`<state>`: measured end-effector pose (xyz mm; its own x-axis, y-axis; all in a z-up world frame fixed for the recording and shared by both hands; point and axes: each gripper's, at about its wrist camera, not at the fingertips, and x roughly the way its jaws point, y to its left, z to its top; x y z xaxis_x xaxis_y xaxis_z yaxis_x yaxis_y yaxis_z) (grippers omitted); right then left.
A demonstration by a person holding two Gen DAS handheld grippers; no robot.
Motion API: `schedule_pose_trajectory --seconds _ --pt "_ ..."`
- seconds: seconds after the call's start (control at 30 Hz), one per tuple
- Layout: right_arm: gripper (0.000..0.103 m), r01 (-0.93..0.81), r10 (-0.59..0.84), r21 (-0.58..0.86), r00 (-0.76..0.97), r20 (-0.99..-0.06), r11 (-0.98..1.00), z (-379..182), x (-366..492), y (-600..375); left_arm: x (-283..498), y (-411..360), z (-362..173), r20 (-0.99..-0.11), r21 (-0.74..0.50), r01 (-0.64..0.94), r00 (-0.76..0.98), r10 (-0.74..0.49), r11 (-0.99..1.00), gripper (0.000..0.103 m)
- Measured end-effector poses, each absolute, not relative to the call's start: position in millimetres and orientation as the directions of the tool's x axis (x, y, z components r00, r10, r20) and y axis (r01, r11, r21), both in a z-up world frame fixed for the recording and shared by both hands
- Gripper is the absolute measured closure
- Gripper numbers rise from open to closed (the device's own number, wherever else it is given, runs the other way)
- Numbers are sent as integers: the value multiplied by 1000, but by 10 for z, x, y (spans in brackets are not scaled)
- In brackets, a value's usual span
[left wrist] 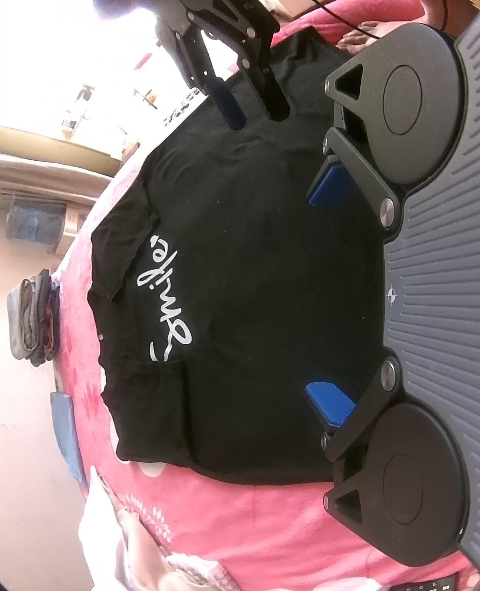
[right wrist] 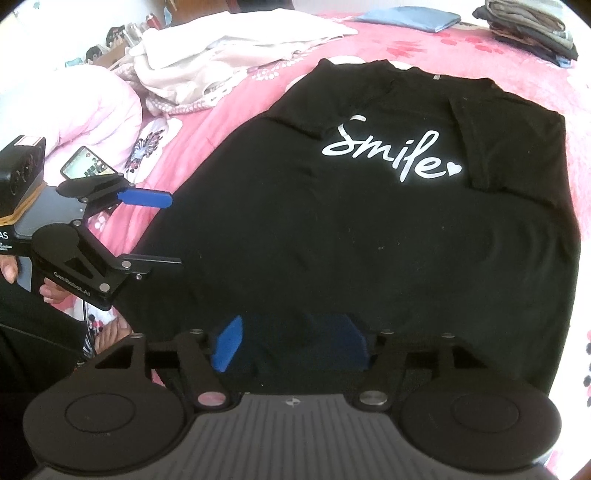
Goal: Fold clothes
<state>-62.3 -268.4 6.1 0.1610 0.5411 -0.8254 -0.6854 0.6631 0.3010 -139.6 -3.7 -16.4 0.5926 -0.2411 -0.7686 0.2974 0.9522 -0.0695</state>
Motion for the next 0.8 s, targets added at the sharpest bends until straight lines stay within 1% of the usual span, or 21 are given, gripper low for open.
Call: schedule_pose_trajectory --seconds 0.17,0.23,0.3,0.4,0.8 --pt "26 -682 538 298 167 -826 668 62 -637 -2676 -1396 -39 -172 -772 -67 291 591 -234 954 0" --pt "21 -680 538 296 172 -825 671 68 -641 -2677 -1394 -37 -174 -772 -69 288 591 -234 955 0" --pt "12 -679 540 295 176 -823 672 77 -644 -2682 -1392 -35 -176 -773 -70 285 590 -233 956 0" --pt "6 -682 546 294 184 -817 669 97 -656 -2682 -1389 -28 -179 -773 -73 282 590 -233 957 0" --pt "1 -669 557 296 212 -803 681 143 -657 -2690 -1377 4 -184 -774 -83 273 588 -235 958 0"
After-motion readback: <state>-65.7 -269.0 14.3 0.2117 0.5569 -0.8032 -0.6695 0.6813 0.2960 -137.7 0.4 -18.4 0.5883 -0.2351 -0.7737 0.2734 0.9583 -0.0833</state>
